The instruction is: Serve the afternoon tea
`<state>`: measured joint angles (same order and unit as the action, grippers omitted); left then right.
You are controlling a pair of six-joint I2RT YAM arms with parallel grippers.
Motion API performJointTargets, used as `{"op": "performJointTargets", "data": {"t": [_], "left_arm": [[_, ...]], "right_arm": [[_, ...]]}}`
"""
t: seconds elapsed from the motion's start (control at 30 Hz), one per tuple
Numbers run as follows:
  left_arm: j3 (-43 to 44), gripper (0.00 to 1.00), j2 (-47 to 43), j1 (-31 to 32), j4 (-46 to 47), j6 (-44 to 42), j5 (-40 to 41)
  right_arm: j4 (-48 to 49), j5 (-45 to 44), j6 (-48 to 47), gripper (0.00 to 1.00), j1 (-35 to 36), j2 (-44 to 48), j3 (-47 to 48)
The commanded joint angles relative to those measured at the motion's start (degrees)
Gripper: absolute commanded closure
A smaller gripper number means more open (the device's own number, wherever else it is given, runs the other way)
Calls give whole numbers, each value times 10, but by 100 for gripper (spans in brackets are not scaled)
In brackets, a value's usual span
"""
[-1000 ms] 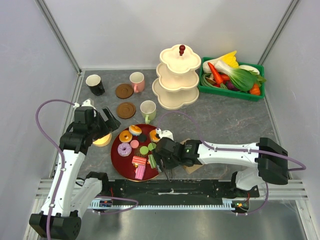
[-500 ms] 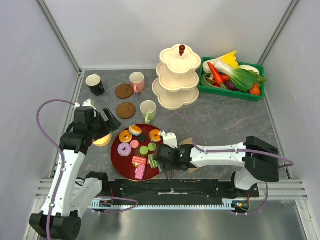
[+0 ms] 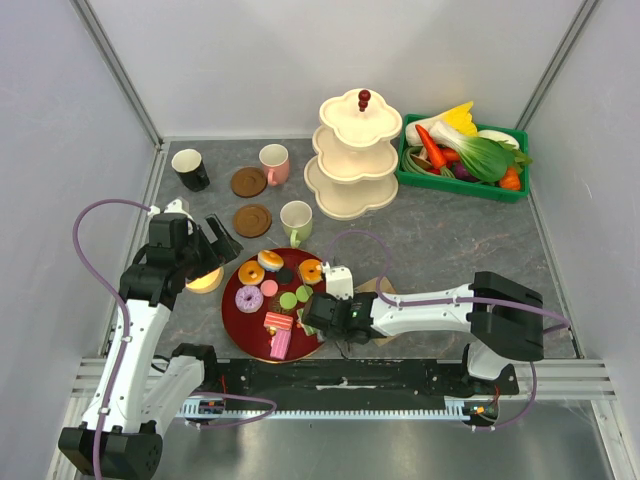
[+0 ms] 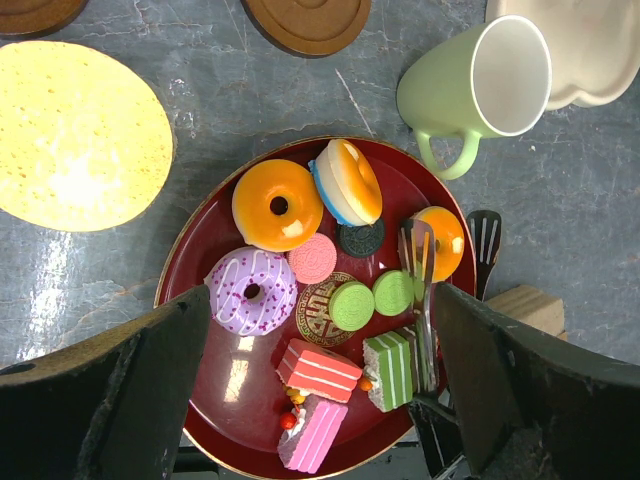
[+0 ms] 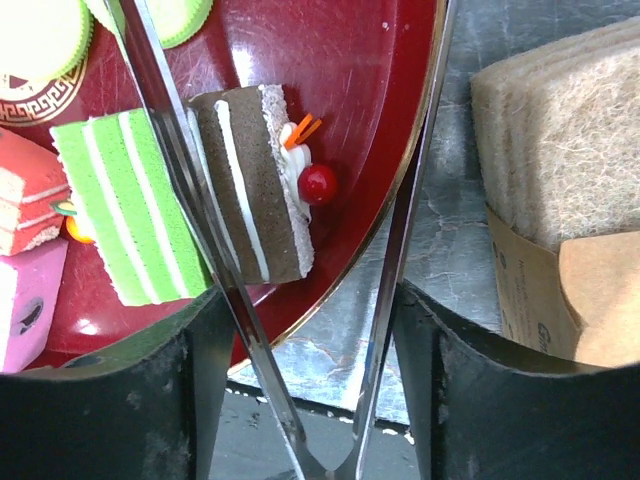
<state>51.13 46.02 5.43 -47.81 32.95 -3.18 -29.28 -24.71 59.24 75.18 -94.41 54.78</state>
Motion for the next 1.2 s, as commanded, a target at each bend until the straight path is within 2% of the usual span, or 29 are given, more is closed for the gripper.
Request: {"op": "performJointTargets", "data": {"t": [0.0, 0.2, 0.53, 0.73, 1.0, 1.17], "left_arm": [[-1, 2, -2, -3, 16, -6, -10], [-1, 2, -3, -3, 14, -7, -8], [1, 2, -4, -3, 15, -6, -9], [3, 2, -6, -3, 15, -4, -10], [-1, 2, -8, -3, 15, -3, -12], [1, 3, -14, -4, 11, -6, -10]], "right_arm": [[10, -47, 23, 35, 1, 5, 4], [3, -55, 10, 43, 1, 46, 11], [-88, -76, -17, 45, 1, 110, 52], [-147, -85, -54, 46, 1, 136, 110], [-152, -82, -96, 54, 1, 146, 143], [-141, -48, -172, 53, 1, 145, 165]]}}
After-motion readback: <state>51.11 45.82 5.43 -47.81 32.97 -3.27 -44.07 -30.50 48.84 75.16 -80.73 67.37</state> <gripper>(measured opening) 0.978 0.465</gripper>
